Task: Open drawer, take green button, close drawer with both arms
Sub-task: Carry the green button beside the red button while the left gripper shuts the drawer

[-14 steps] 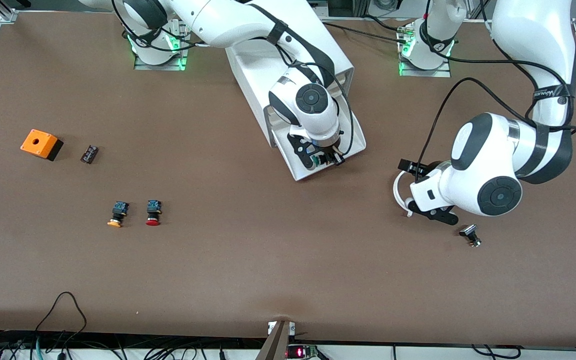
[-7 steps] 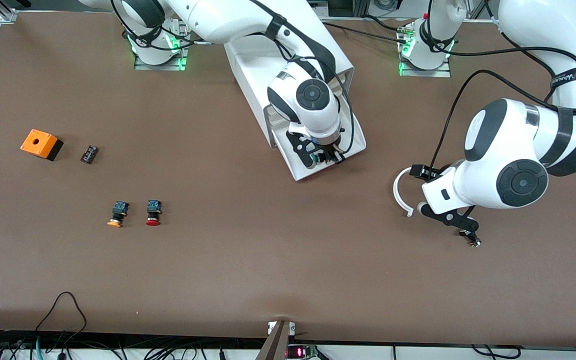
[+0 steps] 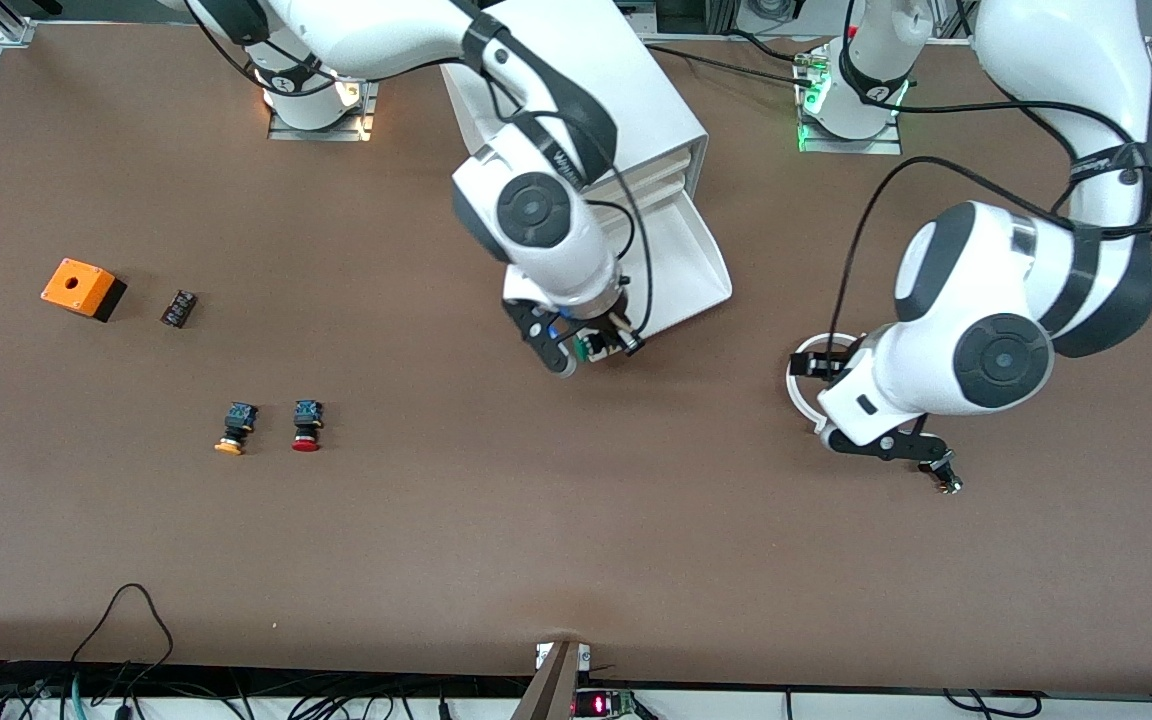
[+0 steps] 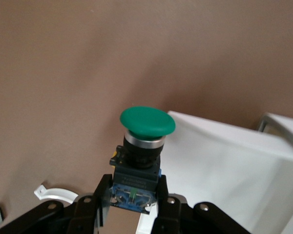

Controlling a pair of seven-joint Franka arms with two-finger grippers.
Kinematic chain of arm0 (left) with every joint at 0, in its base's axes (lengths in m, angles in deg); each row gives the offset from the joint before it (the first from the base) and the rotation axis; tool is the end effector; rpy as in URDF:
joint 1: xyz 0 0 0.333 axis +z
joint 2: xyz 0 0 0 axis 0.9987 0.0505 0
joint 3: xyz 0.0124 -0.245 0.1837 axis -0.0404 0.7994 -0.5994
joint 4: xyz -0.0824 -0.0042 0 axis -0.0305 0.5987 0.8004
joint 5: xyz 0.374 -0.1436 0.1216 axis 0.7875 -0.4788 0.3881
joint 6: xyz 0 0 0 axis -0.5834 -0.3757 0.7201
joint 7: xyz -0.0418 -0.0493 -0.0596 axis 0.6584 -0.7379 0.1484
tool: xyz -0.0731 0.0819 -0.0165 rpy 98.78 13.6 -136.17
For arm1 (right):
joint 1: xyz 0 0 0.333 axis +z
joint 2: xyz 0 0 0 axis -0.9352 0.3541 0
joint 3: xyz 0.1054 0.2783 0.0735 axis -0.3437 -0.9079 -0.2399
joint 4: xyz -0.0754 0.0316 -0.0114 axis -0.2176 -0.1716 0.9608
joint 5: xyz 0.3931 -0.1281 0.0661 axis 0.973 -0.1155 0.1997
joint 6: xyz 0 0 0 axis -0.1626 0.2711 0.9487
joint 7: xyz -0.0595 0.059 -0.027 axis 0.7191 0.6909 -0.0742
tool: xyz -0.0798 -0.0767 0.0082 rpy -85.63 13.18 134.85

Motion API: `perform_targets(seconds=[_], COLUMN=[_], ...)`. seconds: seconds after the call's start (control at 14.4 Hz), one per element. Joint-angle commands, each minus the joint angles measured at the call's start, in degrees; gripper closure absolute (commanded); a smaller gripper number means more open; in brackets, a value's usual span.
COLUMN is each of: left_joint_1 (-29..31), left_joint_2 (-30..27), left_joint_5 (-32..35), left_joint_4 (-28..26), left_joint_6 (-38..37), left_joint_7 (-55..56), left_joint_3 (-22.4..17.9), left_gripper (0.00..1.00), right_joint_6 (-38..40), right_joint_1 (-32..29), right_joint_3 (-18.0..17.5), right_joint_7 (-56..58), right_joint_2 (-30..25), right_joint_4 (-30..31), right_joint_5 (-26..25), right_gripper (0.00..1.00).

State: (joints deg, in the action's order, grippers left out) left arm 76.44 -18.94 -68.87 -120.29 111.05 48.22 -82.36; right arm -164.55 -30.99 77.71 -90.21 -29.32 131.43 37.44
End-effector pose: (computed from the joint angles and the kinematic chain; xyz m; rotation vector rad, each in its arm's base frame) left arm 0.6832 -0.2055 0.3869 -3.1092 -0.0330 0.4357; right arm 0.5949 0.5352 0.3654 -2.6529 1.1876 0.2354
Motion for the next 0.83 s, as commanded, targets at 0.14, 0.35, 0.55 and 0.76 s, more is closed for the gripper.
perform_targets(seconds=[0.14,0.35,0.55,0.76], left_joint_1=[-3.5,-6.1,-8.7,-11.3], left_joint_2=[-0.7,-0.7,-0.7,-2.0], left_joint_5=[-1.1,-0.7,-0.6,-0.3], left_joint_4=[-7.4,-13.1,-18.0,-25.0], left_joint_6=[10.7,19.1,25.4,32.9], left_joint_7=[13.8,22.3,29.8,34.0], left_joint_3=[-0.3,-0.3,-0.4,-0.4], left_gripper=[0.01,0.01,0.01,0.04], right_joint_6=[11.6,15.4,14.1,13.8], right_joint_1=[-7.5,-8.8,-10.0,-14.1], right_joint_3=[-0.2,4.8,9.0,9.1], right_joint_7=[25.8,43.8,57.9,72.0], right_joint_2=[-3.0,-5.3,-7.2,-7.3], right_joint_4=[0.6,2.5,6.9,9.5], right_joint_5=[1.2,1.0,2.1,2.5], right_gripper=[1.0,1.0,1.0,1.0])
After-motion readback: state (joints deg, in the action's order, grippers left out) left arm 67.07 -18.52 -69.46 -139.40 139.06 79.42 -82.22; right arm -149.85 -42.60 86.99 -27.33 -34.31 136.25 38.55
